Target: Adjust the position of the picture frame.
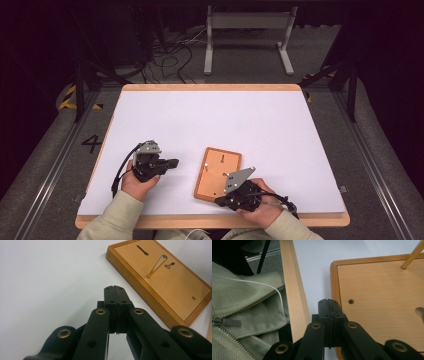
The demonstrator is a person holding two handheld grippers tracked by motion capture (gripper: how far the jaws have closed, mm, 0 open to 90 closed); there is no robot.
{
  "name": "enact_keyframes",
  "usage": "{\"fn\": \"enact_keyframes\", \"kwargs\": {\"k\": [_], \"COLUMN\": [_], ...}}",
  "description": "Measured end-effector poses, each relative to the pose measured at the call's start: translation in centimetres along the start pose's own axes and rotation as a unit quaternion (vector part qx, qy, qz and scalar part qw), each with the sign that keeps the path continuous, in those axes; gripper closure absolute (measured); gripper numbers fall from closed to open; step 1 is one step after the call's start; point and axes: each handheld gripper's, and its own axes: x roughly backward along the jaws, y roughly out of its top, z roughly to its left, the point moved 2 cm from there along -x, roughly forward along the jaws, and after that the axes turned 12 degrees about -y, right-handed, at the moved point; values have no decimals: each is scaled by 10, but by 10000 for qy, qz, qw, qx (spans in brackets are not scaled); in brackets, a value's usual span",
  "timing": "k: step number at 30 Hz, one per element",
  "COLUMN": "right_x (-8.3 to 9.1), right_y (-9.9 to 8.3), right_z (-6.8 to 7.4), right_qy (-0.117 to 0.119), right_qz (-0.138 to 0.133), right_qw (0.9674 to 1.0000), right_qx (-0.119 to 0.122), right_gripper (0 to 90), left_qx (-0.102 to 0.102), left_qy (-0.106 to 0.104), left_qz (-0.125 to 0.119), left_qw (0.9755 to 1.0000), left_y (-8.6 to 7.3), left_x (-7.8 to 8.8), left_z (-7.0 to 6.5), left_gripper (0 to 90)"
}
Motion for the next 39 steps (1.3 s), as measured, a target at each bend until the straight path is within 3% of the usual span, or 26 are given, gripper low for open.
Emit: {"fn": "enact_keyframes", "kwargs": {"k": [2, 15, 26, 39], "right_x": [-1, -7, 6, 15], "right_y": [-1, -5, -19, -29], "right_z": [1, 4, -26, -57], "right_qy": [-23, -201, -657, -1079], "right_qz": [73, 526, 641, 502], "right_qw": [9999, 9978, 9958, 9922], "right_qx": [128, 363, 30, -376], "right_gripper": [900, 900, 900, 900], "left_qx": [-11, -17, -9, 7], "left_qy": [7, 2, 5, 136], "left_qz": [-12, -22, -17, -44], "left_qw": [10000, 10000, 10000, 9999], "left_y": [0, 0, 1, 2], "left_x": [0, -2, -2, -3], "left_z": [0, 1, 1, 4], "left_gripper": [895, 896, 896, 896]}}
